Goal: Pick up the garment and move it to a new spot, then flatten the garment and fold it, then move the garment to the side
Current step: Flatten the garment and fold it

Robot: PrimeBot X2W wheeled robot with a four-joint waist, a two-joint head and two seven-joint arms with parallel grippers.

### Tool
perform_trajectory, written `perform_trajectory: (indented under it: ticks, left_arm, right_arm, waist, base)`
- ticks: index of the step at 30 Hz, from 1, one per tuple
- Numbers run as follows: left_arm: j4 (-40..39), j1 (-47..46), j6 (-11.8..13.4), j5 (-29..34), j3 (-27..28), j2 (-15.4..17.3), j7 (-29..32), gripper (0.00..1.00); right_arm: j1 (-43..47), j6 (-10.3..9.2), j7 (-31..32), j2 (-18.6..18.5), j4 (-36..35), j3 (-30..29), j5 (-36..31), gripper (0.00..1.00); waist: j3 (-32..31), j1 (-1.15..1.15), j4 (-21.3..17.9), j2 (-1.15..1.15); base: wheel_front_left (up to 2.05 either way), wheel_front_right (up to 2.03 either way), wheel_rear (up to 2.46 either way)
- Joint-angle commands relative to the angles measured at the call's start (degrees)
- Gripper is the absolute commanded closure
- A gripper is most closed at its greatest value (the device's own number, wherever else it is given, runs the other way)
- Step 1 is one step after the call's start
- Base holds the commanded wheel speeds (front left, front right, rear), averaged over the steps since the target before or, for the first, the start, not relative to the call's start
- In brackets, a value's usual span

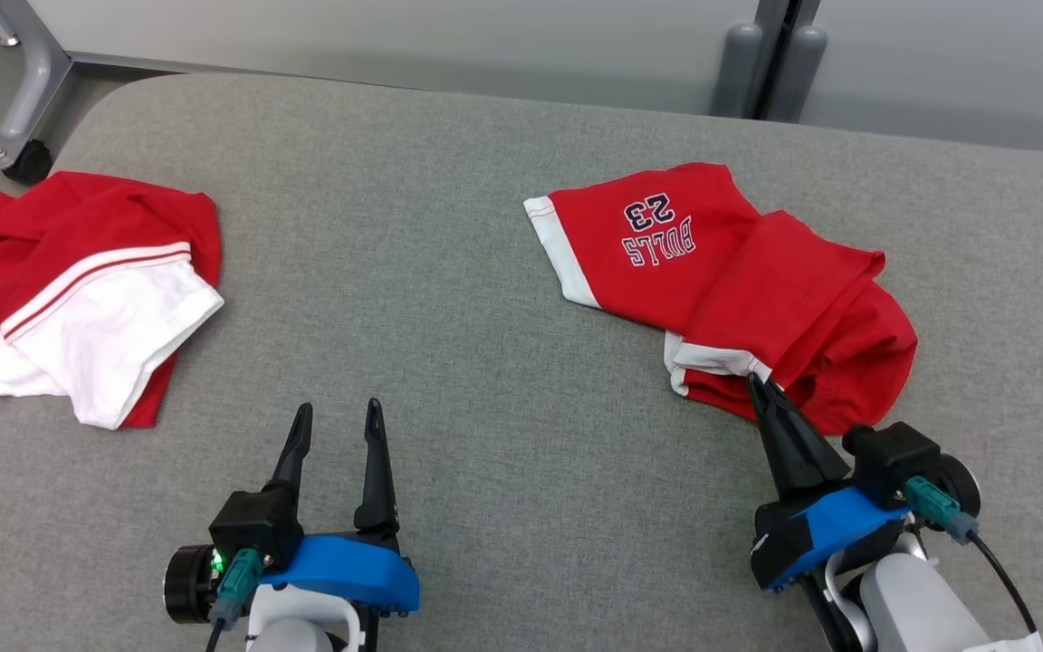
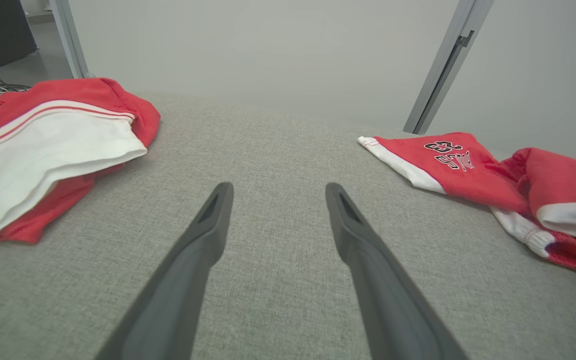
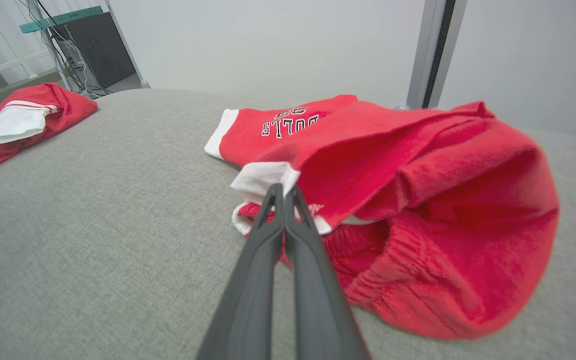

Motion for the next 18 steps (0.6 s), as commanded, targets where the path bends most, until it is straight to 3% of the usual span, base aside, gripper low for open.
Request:
perform_trajectory:
  ticks: [1,10,18]
  left_arm:
    - [0.09,-0.22,-0.2,-0.35,0.05,-0.07,-0.18,0.0]
    - [2.08,1.22,-1.37,-1.36,-1.48,-0.08,-0.17,0.0]
    - [3.63,4.22,-1.73,-1.35,-0.72,-0.06,-0.18,0.0]
  right_arm:
    - [-0.76,0.01,-0.07,-0.21,-0.7,0.07,0.1,1.0]
    - [-9.97,0.01,-0.07,-2.37,-9.18,5.62,2.66,1.0]
    - [-22.79,0.01,-0.07,-1.0,-13.43,5.03,4.8,1.0]
  waist:
    - [-0.34,0.0,-0.16,-0.01]
    - [-5.83,0.0,1.63,-0.01]
    - [-10.69,0.0,4.96,-0.01]
  base:
    - [0.0,0.0,0.0]
    - [0.0,0.0,0.0]
    - [0.0,0.0,0.0]
